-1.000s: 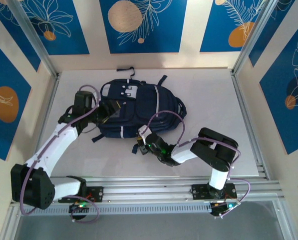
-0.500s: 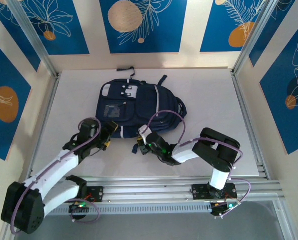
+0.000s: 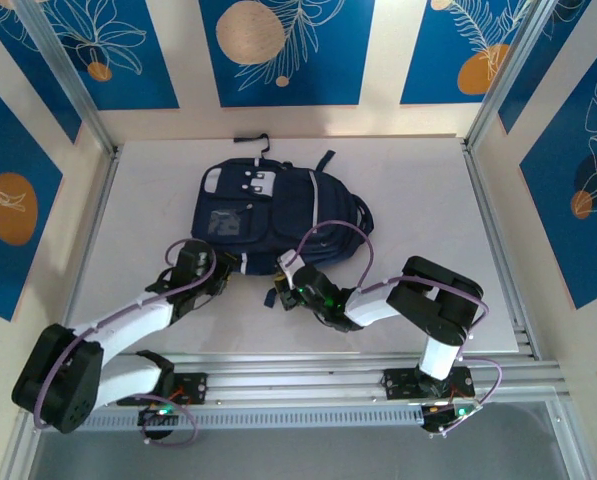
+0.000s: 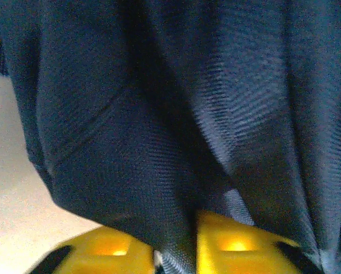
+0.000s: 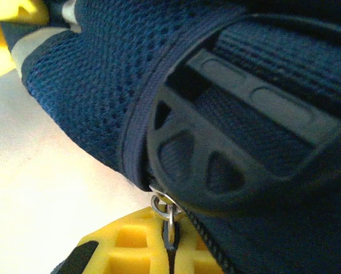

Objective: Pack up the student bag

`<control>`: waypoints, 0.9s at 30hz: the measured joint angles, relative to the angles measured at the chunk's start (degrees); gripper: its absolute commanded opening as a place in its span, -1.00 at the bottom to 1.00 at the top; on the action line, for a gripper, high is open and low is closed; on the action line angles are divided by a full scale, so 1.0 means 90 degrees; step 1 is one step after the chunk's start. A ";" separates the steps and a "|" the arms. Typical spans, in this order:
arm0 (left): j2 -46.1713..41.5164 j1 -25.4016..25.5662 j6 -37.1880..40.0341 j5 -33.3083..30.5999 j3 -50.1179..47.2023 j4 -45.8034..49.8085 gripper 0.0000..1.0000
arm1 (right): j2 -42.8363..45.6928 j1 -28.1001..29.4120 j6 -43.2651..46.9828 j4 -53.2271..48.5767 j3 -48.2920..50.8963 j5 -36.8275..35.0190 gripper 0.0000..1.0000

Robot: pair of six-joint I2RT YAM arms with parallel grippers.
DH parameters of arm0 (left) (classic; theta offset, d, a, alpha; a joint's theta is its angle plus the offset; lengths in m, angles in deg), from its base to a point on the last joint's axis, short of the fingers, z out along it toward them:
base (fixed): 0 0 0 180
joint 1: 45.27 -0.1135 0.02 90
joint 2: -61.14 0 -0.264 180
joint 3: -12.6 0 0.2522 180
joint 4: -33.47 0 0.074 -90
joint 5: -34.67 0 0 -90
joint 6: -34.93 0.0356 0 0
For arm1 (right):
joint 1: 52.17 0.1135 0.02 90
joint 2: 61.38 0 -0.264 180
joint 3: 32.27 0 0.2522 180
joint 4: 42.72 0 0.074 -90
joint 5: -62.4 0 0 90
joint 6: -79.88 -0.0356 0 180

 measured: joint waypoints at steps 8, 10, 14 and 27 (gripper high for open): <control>0.0202 0.0012 0.0058 -0.0172 0.0102 0.0034 -1.00 | 0.0270 -0.0066 0.0138 -0.0539 0.0007 -0.0019 -1.00; 0.0202 0.0012 0.0109 -0.0216 0.0138 0.0078 -1.00 | 0.0369 -0.0095 0.0170 -0.0702 0.0007 -0.0019 -1.00; 0.0202 0.0007 0.0182 -0.0287 0.0221 0.0204 -1.00 | 0.0556 -0.0180 0.0253 -0.0945 0.0032 -0.0017 -1.00; 0.0226 -0.0029 0.0338 -0.0330 0.0389 0.0452 -1.00 | 0.1379 -0.0804 0.0277 -0.1710 0.0408 0.0265 -1.00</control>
